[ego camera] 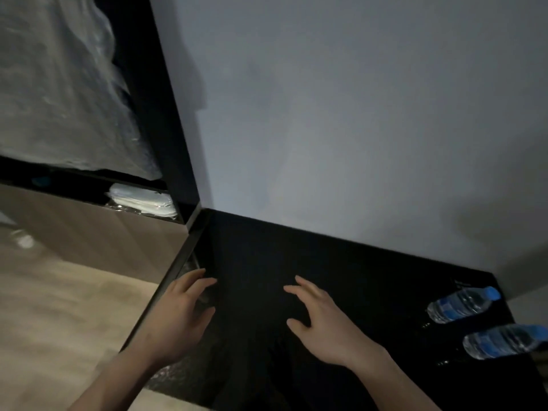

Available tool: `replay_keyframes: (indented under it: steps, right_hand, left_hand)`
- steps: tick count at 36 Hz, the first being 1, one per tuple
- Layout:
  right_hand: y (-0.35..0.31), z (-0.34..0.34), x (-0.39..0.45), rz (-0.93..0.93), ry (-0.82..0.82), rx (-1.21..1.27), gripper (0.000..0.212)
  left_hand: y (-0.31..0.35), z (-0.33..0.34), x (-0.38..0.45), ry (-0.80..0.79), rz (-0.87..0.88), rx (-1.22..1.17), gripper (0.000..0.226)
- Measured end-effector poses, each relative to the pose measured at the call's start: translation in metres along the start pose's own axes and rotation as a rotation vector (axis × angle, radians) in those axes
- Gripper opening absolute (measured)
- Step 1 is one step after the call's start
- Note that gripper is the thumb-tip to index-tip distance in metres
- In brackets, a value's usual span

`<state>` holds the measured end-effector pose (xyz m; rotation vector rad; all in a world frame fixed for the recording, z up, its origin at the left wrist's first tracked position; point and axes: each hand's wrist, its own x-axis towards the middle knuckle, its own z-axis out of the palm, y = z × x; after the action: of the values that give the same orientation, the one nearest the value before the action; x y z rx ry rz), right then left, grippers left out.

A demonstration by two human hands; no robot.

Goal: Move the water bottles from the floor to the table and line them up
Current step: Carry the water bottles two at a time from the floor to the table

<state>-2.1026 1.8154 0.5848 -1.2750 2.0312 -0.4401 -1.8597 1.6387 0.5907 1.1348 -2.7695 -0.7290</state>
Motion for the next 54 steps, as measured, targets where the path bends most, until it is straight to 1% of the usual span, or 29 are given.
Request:
replay_keyframes:
  steps: [4, 7, 10, 15, 21, 27, 31, 36, 40, 45, 54]
  right_hand:
    - [-0.018, 0.017, 0.021, -0.032, -0.047, -0.070, 0.066]
    - [-0.042, 0.033, 0.035, -0.078, -0.121, -0.049, 0.068]
    - [-0.070, 0.048, 0.046, -0.145, -0.172, 0.000, 0.067]
    - [-0.133, 0.068, 0.076, -0.220, -0.198, -0.050, 0.067]
    - [-0.225, 0.115, 0.125, -0.260, -0.219, -0.116, 0.068]
    - [-0.341, 0.190, 0.172, -0.298, -0.161, -0.129, 0.069]
    - [-0.421, 0.243, 0.193, -0.338, -0.180, -0.143, 0.069]
    - [-0.505, 0.289, 0.215, -0.400, -0.204, -0.170, 0.070]
    - [-0.560, 0.313, 0.242, -0.447, -0.215, -0.206, 0.070]
    - [-0.612, 0.341, 0.284, -0.474, -0.242, -0.232, 0.070]
    - [-0.725, 0.409, 0.389, -0.541, -0.329, -0.248, 0.072]
  left_hand:
    - [-0.011, -0.006, -0.016, 0.030, -0.045, 0.013, 0.054]
    - [-0.030, -0.013, -0.035, 0.047, -0.089, 0.002, 0.053]
    - [-0.057, -0.025, -0.050, 0.079, -0.141, -0.029, 0.051]
    - [-0.122, -0.056, -0.072, 0.181, -0.243, -0.076, 0.050]
    - [-0.217, -0.098, -0.095, 0.299, -0.298, -0.117, 0.049]
    - [-0.342, -0.143, -0.136, 0.253, -0.369, -0.056, 0.057]
    - [-0.421, -0.180, -0.176, 0.232, -0.427, -0.026, 0.060]
    - [-0.493, -0.228, -0.211, 0.259, -0.482, -0.005, 0.060]
    - [-0.544, -0.259, -0.225, 0.301, -0.528, -0.009, 0.060]
    - [-0.604, -0.289, -0.229, 0.328, -0.585, -0.013, 0.060]
    - [-0.729, -0.354, -0.219, 0.361, -0.674, 0.009, 0.062]
